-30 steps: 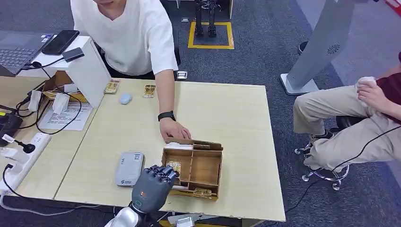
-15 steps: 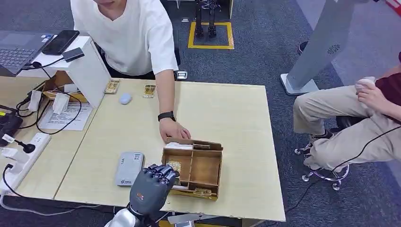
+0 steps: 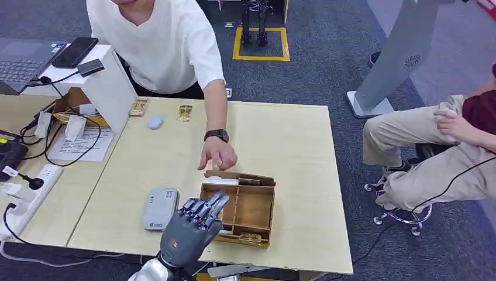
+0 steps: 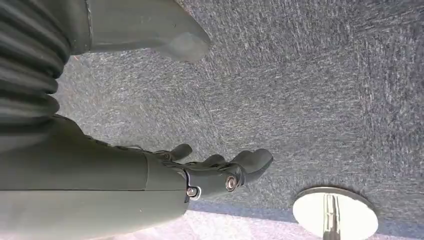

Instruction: Pass the card to the sensor for recognition and then transmit it.

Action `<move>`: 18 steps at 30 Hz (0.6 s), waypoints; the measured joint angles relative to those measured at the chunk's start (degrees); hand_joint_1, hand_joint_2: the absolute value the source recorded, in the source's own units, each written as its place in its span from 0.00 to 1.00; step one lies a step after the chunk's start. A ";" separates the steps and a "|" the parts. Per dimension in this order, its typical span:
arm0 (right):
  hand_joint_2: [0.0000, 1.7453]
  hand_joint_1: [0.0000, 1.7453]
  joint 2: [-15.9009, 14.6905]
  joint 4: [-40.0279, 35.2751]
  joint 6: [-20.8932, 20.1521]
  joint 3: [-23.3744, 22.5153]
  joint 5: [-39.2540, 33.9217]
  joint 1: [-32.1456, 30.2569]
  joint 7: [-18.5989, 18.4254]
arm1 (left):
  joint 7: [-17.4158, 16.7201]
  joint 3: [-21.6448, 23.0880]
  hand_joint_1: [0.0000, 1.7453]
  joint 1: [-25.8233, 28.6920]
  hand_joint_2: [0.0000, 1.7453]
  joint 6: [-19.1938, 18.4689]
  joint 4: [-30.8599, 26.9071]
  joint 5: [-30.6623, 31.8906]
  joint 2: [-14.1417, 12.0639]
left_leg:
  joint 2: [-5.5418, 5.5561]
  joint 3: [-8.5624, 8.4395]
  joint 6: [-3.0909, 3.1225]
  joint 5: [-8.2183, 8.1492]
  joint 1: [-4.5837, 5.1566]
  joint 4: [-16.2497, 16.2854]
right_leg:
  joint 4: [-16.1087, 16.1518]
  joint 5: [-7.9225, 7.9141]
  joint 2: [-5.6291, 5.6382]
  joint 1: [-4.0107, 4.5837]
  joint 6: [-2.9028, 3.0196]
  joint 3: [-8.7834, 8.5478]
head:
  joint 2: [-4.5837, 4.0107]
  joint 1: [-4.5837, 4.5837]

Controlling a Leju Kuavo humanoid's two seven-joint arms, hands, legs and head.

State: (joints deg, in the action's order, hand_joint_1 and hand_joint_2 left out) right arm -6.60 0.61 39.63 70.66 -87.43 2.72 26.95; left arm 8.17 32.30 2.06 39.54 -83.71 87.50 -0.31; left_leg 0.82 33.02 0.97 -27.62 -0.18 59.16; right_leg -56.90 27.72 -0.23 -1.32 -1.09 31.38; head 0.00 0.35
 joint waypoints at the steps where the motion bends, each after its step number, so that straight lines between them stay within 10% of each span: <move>1: 1.00 0.00 0.07 -0.04 0.00 0.00 0.02 0.00 -0.02 | -0.54 0.00 0.00 -0.04 1.00 0.00 1.82 1.07 -0.26 | 0.00 -0.01 0.00 0.00 0.00 0.00 | 0.00 0.00 0.01 0.00 0.00 0.01 | 0.00 0.00; 18: 1.00 0.00 0.11 -0.11 0.00 0.00 0.96 0.20 -0.52 | -15.17 7.94 0.00 -8.37 1.00 -3.34 13.57 1.24 -6.56 | 0.12 -0.17 0.01 0.01 0.01 -0.01 | 0.00 0.00 -0.14 -0.01 -0.01 -0.25 | 0.00 0.00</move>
State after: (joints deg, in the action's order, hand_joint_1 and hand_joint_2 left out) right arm -6.49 0.50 39.63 70.66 -86.47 2.92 26.43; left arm -7.00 40.24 -6.31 36.19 -70.14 88.74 -6.86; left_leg 0.94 32.85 0.97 -27.60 -0.17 59.15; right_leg -56.90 27.71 -0.37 -1.32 -1.10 31.12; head 0.00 0.35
